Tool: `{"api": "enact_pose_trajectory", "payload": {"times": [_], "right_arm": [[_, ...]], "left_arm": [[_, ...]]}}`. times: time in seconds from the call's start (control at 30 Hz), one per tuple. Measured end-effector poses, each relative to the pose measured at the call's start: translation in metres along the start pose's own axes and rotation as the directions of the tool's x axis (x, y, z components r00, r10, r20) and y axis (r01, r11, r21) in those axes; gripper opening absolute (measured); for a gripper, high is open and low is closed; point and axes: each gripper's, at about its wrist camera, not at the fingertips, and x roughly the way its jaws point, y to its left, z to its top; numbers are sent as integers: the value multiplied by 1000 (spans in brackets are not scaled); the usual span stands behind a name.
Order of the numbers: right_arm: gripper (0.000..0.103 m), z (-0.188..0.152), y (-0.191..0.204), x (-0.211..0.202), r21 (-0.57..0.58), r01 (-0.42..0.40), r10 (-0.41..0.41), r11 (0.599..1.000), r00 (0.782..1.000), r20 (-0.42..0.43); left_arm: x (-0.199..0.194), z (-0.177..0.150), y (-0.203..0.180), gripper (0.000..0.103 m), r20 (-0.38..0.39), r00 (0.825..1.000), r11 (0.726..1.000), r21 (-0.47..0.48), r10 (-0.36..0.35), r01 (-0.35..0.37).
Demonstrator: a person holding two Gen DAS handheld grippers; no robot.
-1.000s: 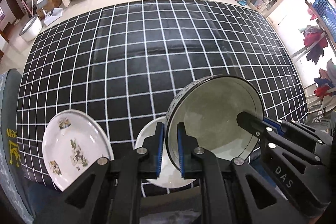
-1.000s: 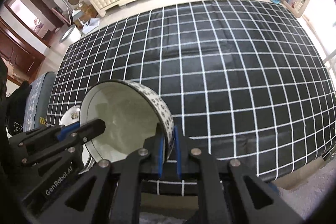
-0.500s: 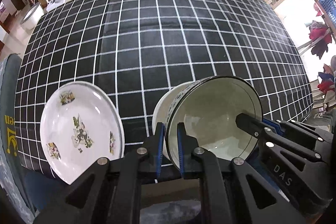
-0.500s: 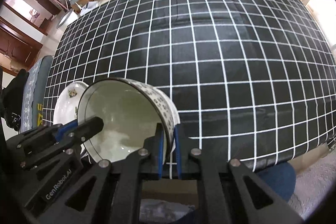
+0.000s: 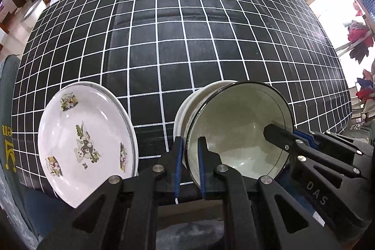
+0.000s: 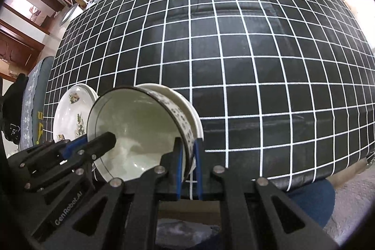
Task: Organize plates and bowls
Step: 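Carry the floral-patterned bowl and lower it onto the bowl stack, then open both grippers and regrip the nested bowl stack rim from both sides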
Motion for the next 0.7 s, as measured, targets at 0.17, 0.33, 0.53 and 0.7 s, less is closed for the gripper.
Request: {"api": "enact_pose_trajectory", "payload": {"times": [0.17,0.33,0.53,0.7], "right_arm": [[14,3,3,1,7,7,-7,1000,1000,-2],[14,2,5,0,-7,29,-29,1000,1000,7],[14,4,7,-4,-16,41,-41,999,999,15],[37,3,9,-15,-25,52,-51,998,998,47]], "left_arm": [[-1,0,-3,11,5,1000,1000,8,3,-3],[-3,-2,-3,11,17,1000,1000,8,6,-6],[-5,-2,-4,11,14,1000,1000,17,19,-19],[-14,-2,-2,16,40,999,1000,24,-1,0]]}}
